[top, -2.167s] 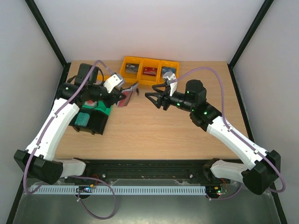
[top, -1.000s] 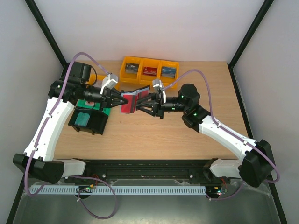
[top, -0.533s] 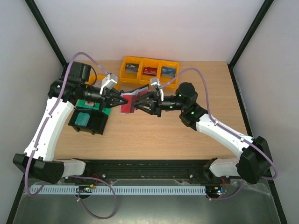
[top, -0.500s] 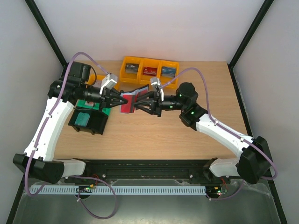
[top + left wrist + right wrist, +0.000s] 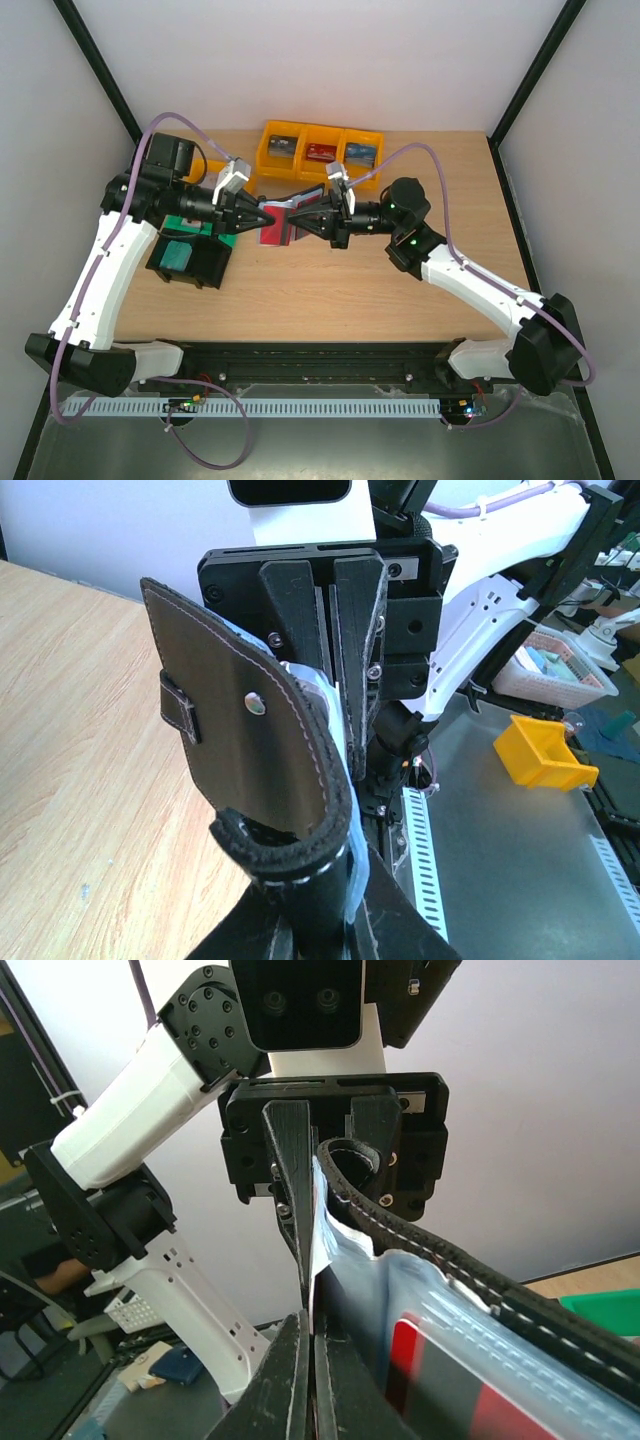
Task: Take the credit cards out of the card holder
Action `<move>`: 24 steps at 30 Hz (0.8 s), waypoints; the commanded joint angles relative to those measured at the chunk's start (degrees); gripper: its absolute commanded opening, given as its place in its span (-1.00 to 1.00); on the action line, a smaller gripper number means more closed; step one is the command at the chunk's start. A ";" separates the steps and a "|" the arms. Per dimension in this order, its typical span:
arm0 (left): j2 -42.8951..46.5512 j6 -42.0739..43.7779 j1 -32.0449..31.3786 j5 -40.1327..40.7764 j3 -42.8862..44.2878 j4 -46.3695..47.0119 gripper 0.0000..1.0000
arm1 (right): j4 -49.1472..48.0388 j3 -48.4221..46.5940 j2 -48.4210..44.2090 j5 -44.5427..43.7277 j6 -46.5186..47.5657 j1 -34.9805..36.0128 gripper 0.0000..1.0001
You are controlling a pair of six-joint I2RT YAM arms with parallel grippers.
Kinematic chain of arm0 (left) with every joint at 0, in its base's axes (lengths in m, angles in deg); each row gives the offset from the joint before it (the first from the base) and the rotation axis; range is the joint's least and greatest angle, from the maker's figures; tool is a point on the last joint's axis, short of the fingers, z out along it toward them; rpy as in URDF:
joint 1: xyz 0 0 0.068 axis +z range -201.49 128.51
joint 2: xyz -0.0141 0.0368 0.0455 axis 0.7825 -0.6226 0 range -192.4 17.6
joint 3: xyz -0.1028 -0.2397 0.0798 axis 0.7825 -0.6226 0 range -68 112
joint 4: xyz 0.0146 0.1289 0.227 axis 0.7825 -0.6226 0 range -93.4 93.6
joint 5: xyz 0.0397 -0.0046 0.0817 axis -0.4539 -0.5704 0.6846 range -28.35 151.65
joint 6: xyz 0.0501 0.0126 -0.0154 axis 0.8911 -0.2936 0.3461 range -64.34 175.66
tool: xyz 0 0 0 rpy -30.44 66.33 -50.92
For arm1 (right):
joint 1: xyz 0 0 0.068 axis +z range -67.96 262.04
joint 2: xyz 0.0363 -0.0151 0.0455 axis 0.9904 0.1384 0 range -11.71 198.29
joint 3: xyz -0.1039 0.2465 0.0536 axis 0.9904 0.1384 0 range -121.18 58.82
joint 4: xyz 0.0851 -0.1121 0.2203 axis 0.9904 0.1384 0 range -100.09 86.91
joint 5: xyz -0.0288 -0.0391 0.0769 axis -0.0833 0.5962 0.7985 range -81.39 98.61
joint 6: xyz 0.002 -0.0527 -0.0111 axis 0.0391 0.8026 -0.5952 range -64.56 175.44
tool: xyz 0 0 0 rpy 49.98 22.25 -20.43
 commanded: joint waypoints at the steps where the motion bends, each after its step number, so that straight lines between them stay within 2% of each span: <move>1: 0.34 0.28 0.24 1.40 -0.18 0.89 -0.86 | 1.85 -1.09 -4.16 1.08 5.11 0.46 -0.97; 4: 0.60 0.33 0.26 1.79 -0.85 0.81 -0.70 | 7.65 -1.91 -5.45 -0.45 9.83 0.32 -0.97; 10: 1.00 1.88 0.27 1.01 -1.10 -0.63 -0.66 | 13.39 -3.27 -6.08 -1.99 12.98 -0.55 -0.97; 11: 0.99 1.93 0.28 0.67 -1.14 -0.64 -0.69 | 13.26 -3.41 -6.04 -1.96 12.68 -0.60 -0.97; 13: 0.90 1.87 0.30 0.55 -1.05 -0.49 -0.91 | 13.03 -3.76 -5.68 -1.64 12.25 -0.61 -0.97; 14: 0.90 1.77 0.29 0.63 -1.08 -0.35 -0.95 | 13.24 -3.83 -5.65 -1.60 12.32 -0.57 -0.97; 16: 1.08 1.98 0.44 0.67 -0.93 -0.60 -0.94 | 14.55 -4.03 -6.00 -2.04 13.24 -0.73 -0.97; 19: 1.33 2.59 0.91 0.51 -0.89 -1.21 -0.81 | 18.15 -4.05 -7.02 -3.57 15.63 -1.59 -0.97; 24: 1.50 1.08 1.95 0.80 -2.20 0.07 -0.82 | 21.96 -4.04 -7.93 -4.32 16.71 -4.18 -0.97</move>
